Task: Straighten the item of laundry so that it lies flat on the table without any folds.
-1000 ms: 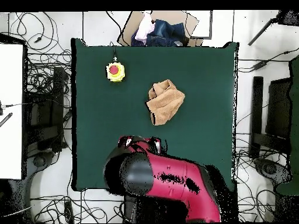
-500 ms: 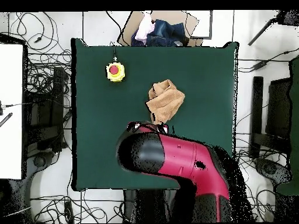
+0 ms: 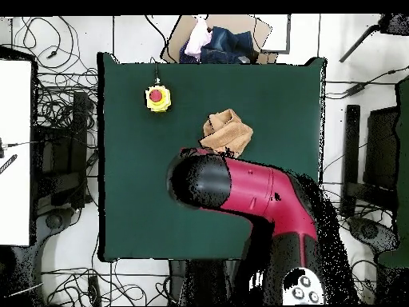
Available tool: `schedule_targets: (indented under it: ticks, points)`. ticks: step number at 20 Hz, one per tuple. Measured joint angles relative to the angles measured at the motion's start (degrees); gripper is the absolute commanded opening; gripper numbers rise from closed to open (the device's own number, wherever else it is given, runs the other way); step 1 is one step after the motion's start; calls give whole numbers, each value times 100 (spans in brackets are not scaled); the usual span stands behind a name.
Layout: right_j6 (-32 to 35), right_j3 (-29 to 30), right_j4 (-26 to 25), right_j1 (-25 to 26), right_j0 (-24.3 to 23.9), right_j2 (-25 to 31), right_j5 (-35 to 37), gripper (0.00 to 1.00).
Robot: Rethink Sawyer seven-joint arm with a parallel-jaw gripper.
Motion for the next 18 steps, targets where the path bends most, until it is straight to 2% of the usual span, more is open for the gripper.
schedule_targets:
  ticks: [18]
  points:
    - [0,-1501,-2,1134,-94,12,387,100]
